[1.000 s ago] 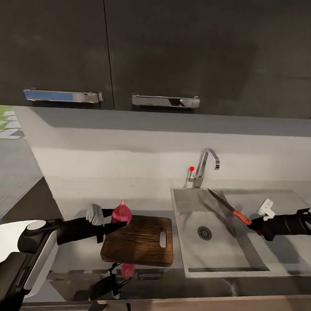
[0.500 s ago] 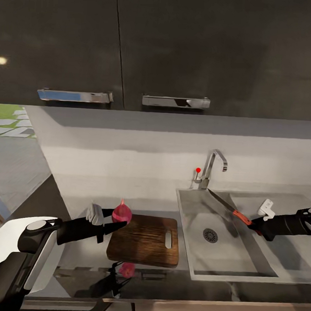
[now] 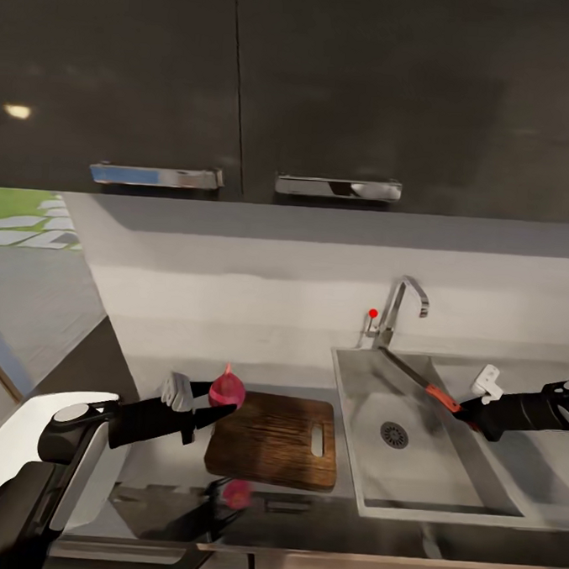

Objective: In the kitchen, take the Vidalia onion out of the sink, dice it on the chopping board with the paring knife, put the diced onion into the bowl on the countertop, then place both the paring knife and the chopping board into the sink.

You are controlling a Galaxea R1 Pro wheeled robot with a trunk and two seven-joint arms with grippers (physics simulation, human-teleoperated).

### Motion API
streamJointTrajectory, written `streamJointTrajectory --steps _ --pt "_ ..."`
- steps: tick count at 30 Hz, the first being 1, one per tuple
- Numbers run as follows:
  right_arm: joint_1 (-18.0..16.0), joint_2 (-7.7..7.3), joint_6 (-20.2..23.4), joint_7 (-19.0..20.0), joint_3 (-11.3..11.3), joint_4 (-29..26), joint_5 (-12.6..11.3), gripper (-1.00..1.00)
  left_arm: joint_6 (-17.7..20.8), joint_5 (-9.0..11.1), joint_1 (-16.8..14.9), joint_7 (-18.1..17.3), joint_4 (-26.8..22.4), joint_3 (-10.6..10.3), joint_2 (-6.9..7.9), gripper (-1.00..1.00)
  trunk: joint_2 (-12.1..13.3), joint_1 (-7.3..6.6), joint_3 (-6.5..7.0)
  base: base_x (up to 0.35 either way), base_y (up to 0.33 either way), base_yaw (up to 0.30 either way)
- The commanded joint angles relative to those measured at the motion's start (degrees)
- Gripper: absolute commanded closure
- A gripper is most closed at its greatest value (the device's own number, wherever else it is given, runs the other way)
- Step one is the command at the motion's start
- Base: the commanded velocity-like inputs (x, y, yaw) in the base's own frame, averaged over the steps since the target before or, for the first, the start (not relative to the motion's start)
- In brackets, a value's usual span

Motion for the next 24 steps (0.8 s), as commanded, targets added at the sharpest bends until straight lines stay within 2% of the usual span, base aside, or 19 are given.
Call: streamJointTrajectory --steps 1,12,15,16,19,24 --pt "-0.13 -0.06 0.35 -0.10 0.20 -0.02 -0.43 1.00 0.49 0.26 -0.05 -0.10 -0.01 0.01 0.02 1.00 -0.14 0.04 -0.13 0.000 0.000 0.203" --pt "-0.13 -0.06 0.35 -0.04 0.10 -0.02 -0.43 1.00 0.49 0.26 -0.01 -0.11 -0.01 0.01 0.11 1.00 -0.14 0.04 -0.13 0.000 0.000 0.043" --pt "-0.13 -0.06 0.35 -0.03 0.04 -0.02 -0.43 1.00 0.49 0.26 -0.05 -0.07 -0.01 0.01 -0.47 1.00 -0.14 0.04 -0.13 0.000 0.006 0.000" --pt "-0.12 -0.06 0.35 -0.03 -0.02 -0.02 -0.43 1.00 0.49 0.28 -0.03 -0.03 -0.01 0.01 -1.04 1.00 -0.14 0.04 -0.13 0.000 0.283 0.000" --pt "-0.13 -0.06 0.35 -0.03 -0.09 -0.02 -0.43 1.00 0.47 0.26 -0.05 -0.02 -0.01 0.01 -1.10 1.00 -0.14 0.04 -0.13 0.000 0.241 0.000" --pt "-0.13 -0.06 0.35 -0.03 -0.19 -0.02 -0.43 1.00 0.43 0.26 -0.03 -0.06 0.06 0.01 -1.12 1.00 -0.14 0.04 -0.13 0.000 0.040 0.000"
